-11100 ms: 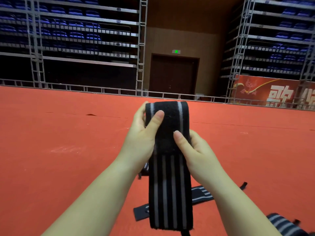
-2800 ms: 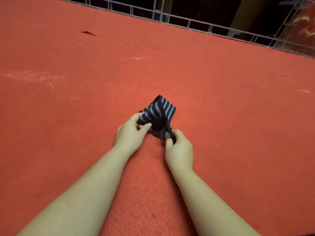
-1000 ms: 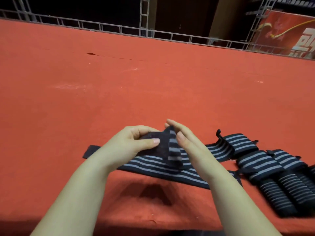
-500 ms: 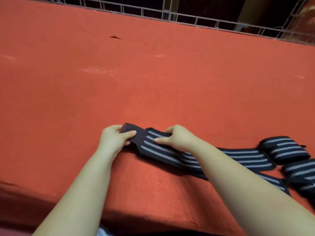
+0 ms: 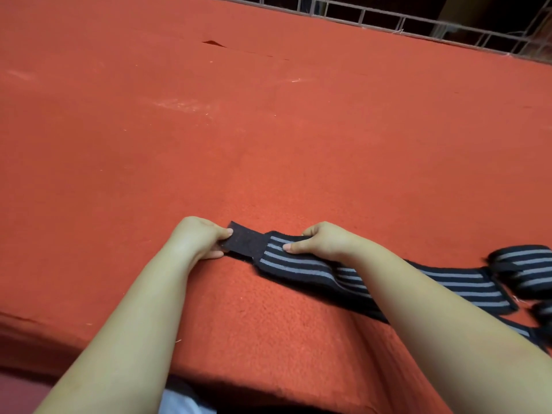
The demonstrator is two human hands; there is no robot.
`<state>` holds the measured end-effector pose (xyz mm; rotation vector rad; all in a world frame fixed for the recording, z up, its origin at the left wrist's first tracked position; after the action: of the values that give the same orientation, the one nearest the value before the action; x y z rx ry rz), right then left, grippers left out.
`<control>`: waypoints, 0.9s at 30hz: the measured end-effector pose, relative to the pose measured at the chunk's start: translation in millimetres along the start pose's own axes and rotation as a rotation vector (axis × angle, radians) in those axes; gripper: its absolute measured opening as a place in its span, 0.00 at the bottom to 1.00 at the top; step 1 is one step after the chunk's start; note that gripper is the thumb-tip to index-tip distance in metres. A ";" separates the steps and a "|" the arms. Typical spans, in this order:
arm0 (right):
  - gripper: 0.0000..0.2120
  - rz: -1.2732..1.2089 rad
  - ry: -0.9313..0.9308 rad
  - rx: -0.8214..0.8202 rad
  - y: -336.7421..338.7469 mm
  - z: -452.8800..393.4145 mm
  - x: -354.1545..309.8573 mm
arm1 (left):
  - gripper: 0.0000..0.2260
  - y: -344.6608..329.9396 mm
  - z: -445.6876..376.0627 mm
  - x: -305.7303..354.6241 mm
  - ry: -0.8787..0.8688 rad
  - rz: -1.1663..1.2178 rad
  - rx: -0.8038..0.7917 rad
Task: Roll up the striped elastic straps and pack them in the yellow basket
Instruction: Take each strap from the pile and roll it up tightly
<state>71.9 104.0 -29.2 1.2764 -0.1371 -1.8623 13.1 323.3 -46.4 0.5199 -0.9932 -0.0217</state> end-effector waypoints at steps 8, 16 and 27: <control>0.09 -0.047 -0.035 -0.015 0.8 -4.8 5.2 | 0.08 -3.5 1.8 -2.9 -0.035 0.001 0.018; 0.15 0.039 -0.008 0.082 -4.8 -2.6 3.8 | 0.08 -0.5 -0.3 -1.3 -0.067 -0.204 0.145; 0.13 0.165 0.039 0.168 -8.1 -0.2 0.6 | 0.21 -45.4 22.5 31.0 -0.190 -0.825 0.226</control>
<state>67.3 108.7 -33.9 1.3714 -0.3732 -1.7123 22.1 266.5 -31.5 1.1243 -0.9091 -0.7114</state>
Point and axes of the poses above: each hand's wrist, its own z-axis away from the middle knuckle, its own y-axis out of the back of the hand, x = y × z, the point moved 8 cm from there along -z, towards the middle knuckle, and after that the axes turned 11 degrees about -z, right-handed, at the moved point
